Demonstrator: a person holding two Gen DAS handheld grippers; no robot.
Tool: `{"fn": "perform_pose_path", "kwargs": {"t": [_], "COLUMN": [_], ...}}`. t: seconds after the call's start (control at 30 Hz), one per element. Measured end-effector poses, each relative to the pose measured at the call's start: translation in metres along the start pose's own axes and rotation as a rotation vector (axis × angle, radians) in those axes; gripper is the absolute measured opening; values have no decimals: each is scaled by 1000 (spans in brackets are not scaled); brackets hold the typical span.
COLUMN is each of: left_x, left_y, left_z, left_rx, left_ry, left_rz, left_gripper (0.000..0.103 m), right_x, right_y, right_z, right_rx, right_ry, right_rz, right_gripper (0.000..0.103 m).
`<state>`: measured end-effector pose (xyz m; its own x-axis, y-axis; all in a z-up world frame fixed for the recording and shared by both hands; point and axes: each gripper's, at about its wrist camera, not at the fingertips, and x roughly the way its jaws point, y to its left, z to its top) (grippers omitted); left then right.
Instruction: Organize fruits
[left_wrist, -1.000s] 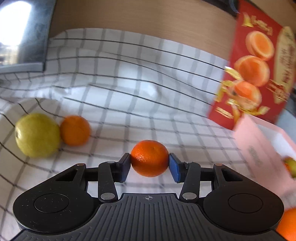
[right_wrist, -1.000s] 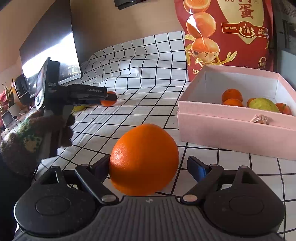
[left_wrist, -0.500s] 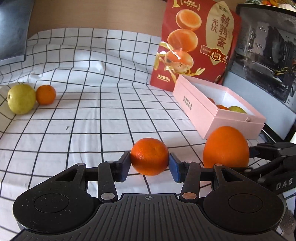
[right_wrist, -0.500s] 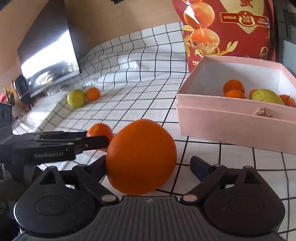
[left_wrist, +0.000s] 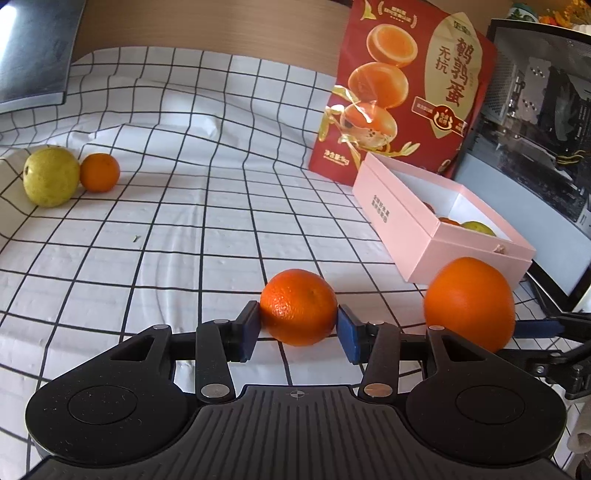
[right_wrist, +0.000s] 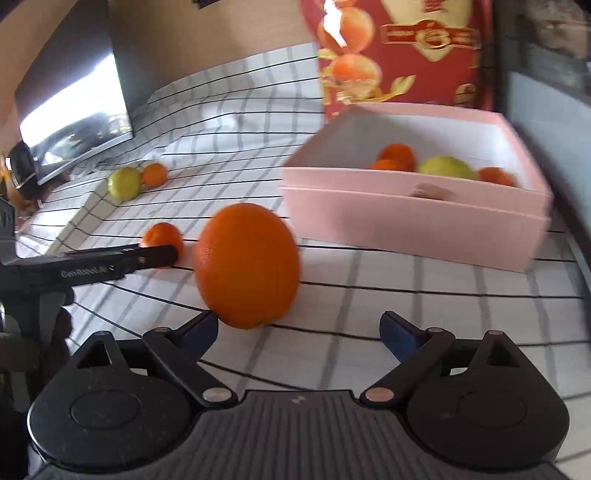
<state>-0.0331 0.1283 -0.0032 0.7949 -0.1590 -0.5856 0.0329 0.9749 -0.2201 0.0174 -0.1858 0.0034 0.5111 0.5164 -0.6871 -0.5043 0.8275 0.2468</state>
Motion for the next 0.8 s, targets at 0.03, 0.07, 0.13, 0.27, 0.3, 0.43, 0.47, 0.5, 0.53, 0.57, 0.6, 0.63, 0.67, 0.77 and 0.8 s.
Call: {"fn": "perform_pose_path", "kwargs": {"t": [0.03, 0.07, 0.13, 0.27, 0.3, 0.43, 0.47, 0.5, 0.53, 0.57, 0.6, 0.63, 0.67, 0.77, 0.8], "left_x": [0, 0, 0, -1, -1, -3, -5, -6, -6, -7, -8, -9, -11, -14, -14], "left_y": [-1, -1, -2, -2, -2, 1, 1, 1, 0, -1, -2, -3, -4, -7, -6], "left_z": [0, 0, -1, -1, -1, -2, -3, -4, -5, -6, -7, -9, -10, -11, -11], "left_rx": [-4, -5, -6, -12, -15, -32, -35, -38, -39, -41, -43, -41, -32, -23, -28], "left_ry": [-1, -2, -3, -5, -6, -9, -10, -10, -10, -9, -9, -14, -24, -42, -41], "left_rz": [5, 9, 16, 12, 9, -11, -20, -30, -38, -53, -63, -70, -70, -53, -52], "left_gripper": [50, 50, 49, 49, 49, 50, 49, 49, 49, 49, 49, 49, 49, 49, 49], "right_x": [-3, -6, -10, -14, -16, -16, -16, -14, -13, -13, -13, -13, -13, -14, -15], "right_y": [-2, -3, -6, -16, -17, -12, -10, -8, -6, -7, -7, -8, -10, -13, -14], "right_z": [-2, -4, -9, -17, -19, -23, -24, -25, -26, -26, -26, -25, -25, -22, -21], "right_rx": [-6, -17, -45, -35, -32, -64, -78, -91, -98, -92, -85, -81, -75, -68, -61], "right_ry": [-5, -9, -10, -14, -16, -12, -12, -12, -14, -18, -20, -19, -17, -5, 2], "right_rz": [-23, -49, -119, -143, -140, -149, -158, -166, -173, -172, -167, -159, -148, -121, -114], "right_gripper": [94, 94, 94, 94, 94, 95, 95, 95, 96, 97, 98, 100, 102, 103, 103]}}
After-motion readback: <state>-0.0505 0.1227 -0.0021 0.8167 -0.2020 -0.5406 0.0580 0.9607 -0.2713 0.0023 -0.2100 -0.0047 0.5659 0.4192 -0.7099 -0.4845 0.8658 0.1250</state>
